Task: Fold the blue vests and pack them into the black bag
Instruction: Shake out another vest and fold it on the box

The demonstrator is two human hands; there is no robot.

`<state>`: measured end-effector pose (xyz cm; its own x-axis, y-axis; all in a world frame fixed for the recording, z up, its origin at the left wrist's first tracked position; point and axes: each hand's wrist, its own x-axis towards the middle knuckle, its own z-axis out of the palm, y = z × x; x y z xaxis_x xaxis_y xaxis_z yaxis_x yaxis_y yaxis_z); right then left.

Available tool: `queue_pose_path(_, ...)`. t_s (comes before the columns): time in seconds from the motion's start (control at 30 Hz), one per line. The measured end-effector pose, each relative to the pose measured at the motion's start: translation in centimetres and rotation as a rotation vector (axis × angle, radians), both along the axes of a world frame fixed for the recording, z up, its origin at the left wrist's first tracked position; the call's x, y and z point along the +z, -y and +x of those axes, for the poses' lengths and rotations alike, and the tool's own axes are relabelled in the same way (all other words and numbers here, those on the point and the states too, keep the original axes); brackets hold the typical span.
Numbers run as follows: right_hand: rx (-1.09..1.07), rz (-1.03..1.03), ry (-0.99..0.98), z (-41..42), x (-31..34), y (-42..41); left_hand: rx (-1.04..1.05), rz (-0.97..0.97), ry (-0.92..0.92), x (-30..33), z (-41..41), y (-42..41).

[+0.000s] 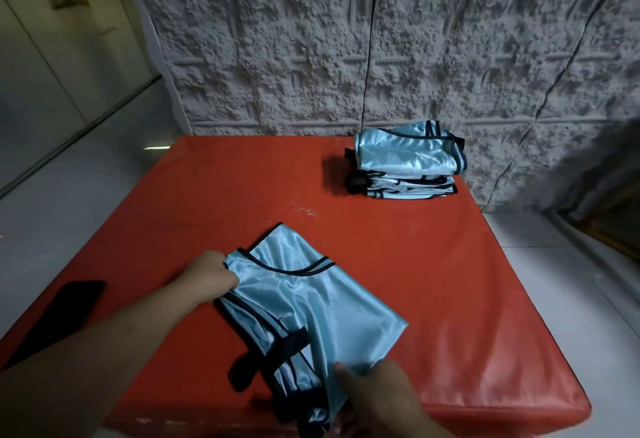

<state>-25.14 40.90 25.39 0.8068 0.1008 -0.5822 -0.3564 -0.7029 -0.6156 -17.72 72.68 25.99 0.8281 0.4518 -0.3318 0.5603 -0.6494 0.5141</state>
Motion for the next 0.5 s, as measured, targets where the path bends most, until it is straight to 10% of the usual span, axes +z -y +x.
queue_pose_path(0.5, -0.263, -0.031, 0.149, 8.1, 0.7, 5.2, 0.193, -0.275, 0.013, -1.2, -3.1, 7.0)
